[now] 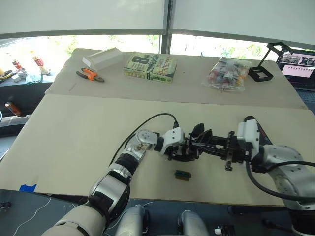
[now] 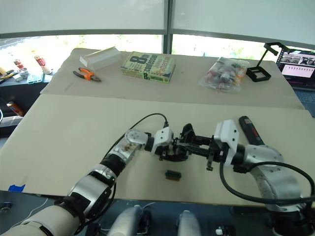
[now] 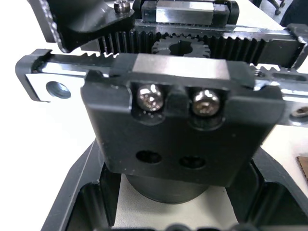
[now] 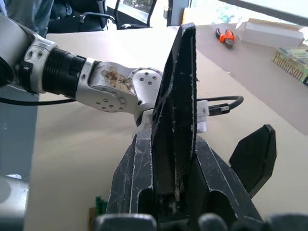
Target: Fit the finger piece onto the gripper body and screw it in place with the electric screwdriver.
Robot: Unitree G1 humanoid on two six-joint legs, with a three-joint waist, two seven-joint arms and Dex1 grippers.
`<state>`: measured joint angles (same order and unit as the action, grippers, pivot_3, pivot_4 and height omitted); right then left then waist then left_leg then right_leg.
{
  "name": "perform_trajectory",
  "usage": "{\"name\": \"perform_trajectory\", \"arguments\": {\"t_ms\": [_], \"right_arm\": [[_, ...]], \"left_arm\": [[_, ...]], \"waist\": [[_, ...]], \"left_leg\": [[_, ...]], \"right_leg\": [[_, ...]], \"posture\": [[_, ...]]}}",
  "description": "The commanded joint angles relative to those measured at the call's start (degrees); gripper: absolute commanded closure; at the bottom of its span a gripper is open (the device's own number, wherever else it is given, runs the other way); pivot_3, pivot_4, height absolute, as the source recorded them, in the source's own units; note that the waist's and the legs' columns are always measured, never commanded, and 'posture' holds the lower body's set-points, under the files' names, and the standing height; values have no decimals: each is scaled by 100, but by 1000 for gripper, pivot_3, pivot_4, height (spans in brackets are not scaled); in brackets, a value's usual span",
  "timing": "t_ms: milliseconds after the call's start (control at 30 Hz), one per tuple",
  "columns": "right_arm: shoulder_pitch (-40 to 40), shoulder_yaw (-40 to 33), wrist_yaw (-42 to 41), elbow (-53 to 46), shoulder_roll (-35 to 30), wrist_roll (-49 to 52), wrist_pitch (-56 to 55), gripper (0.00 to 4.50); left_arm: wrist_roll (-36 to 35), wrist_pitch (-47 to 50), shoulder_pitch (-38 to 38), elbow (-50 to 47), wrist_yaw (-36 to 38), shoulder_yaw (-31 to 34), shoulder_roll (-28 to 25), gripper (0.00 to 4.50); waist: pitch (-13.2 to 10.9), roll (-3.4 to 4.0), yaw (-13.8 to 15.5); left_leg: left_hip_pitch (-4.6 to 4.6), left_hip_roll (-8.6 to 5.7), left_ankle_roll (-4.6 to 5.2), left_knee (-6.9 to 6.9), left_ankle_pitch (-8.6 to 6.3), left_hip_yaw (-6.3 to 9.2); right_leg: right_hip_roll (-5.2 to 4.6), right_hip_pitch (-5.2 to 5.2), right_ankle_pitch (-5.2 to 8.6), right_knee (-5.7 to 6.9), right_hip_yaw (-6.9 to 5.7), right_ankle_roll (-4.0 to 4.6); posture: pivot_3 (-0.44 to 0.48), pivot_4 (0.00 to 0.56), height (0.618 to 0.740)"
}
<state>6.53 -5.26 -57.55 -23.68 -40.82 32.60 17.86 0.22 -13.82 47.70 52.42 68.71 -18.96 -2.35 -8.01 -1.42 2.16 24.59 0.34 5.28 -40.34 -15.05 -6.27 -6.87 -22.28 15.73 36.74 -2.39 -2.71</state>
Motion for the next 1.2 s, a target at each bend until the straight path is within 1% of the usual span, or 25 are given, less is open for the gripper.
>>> {"name": "perform_trajectory", "arguments": {"t_ms": [33, 333, 533, 967, 1100, 1200], "right_arm": [[145, 282, -352, 517, 175, -391, -725, 4123], [251, 587, -634, 1350, 465, -799, -1378, 4124], [231, 632, -653, 1643, 502, -920, -1507, 4124], [232, 803, -641, 1548, 680, -810, -1302, 4124], [235, 818, -709, 1626, 632, -866, -1299, 4124], [227, 933, -918, 1652, 513, -1079, -1596, 4125]], "left_arm": [[55, -54, 123, 76, -35, 46, 47, 2149], [100, 15, 169, 100, -30, 60, 1, 2149], [115, 37, 121, 66, -3, 47, -33, 2149], [128, 95, 50, 15, 34, 14, -61, 2149], [133, 102, 43, 18, 35, 12, -60, 2149], [135, 110, 39, 25, 34, 14, -66, 2149]], "waist": [[0, 0, 0], [0, 0, -5], [1, 1, -11], [1, 1, -73], [1, 2, -87], [2, 2, -88]], "left_leg": [[0, -3, 0, 0, 0, 0], [1, -18, 1, -6, 0, 0], [-1, -17, 0, -6, 0, 0], [-16, -14, -2, -3, 0, 1], [-21, -14, -2, -1, 0, 1], [-22, -15, -2, -1, 0, 1]], "right_leg": [[-1, 0, 0, 0, -1, 0], [-13, 1, -3, 3, -3, -7], [-13, 2, -3, 5, -3, -7], [-18, 10, -3, 7, -1, -7], [-22, 12, -3, 7, -1, -6], [-24, 13, -3, 7, -1, -7]], "posture": [[0, 150, 740], [0, 150, 740], [0, 150, 740], [0, 150, 740], [0, 150, 740], [0, 150, 740]]}}
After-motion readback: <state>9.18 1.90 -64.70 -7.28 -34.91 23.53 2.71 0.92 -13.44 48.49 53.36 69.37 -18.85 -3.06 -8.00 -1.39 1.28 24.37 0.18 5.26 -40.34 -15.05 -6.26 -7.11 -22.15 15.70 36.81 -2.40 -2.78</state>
